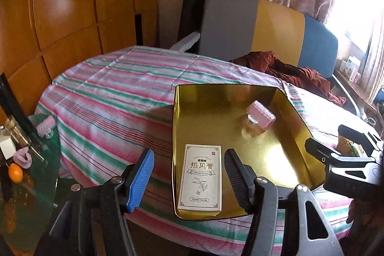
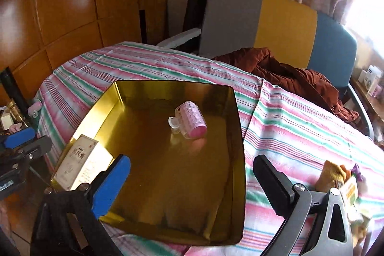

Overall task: Organize objects
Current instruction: 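Open the right gripper to drop the pink roller into the tray, then withdraw both grippers from the tray back toward the pile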

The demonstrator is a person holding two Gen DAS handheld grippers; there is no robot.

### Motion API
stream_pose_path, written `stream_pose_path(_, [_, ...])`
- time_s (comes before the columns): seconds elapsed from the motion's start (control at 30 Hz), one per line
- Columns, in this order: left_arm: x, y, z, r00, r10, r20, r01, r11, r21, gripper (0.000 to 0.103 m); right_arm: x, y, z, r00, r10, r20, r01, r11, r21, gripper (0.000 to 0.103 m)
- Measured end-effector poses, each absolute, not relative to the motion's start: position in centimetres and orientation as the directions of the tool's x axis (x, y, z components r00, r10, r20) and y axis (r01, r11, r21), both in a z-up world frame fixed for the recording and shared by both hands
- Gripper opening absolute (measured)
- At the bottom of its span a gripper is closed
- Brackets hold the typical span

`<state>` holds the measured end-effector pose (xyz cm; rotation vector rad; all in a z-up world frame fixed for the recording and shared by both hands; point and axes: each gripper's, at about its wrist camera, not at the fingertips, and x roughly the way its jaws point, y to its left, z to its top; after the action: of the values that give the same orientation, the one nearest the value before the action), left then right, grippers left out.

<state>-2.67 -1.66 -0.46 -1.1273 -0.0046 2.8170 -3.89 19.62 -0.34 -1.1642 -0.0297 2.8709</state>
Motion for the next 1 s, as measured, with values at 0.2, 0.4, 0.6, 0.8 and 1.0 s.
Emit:
stream_pose_path(0.2, [-1.7,-0.1,0.0,-0.736,0.098,-0.669,-0.135,-0.991,0.004,0.062,-1.9,19.7,0.3,-0.745,0.069,-0.664,-0.060,-0.998,-0.036,0.103])
stream_pose_path(0.4, [-0.6,1.6,0.2,-0.751,0.077,-0.656,-0.162,-0.984,0.069,0.062,-0.6,20.5,0.6,-0.758,0.091,-0.646,-0.088,-0.995,-0.037,0.103])
stream_pose_path(0.6, [0.0,3.1,0.4,-0.759,0.068,-0.647,-0.187,-0.975,0.117,0.062,0.4,22.2,0.8,-0.764,0.113,-0.636,-0.128,-0.992,-0.022,0.103])
stream_pose_path(0.8, [0.4,4.3,0.2,-0.751,0.084,-0.655,-0.229,-0.964,0.138,0.062,1.3,24.5,0.9,-0.764,0.143,-0.629,-0.176,-0.984,-0.011,0.103])
stream_pose_path(1.0, [0.7,5.4,-0.1,-0.741,0.093,-0.665,-0.259,-0.953,0.156,0.062,2.6,27.5,0.7,-0.752,0.196,-0.629,-0.247,-0.969,-0.007,0.103])
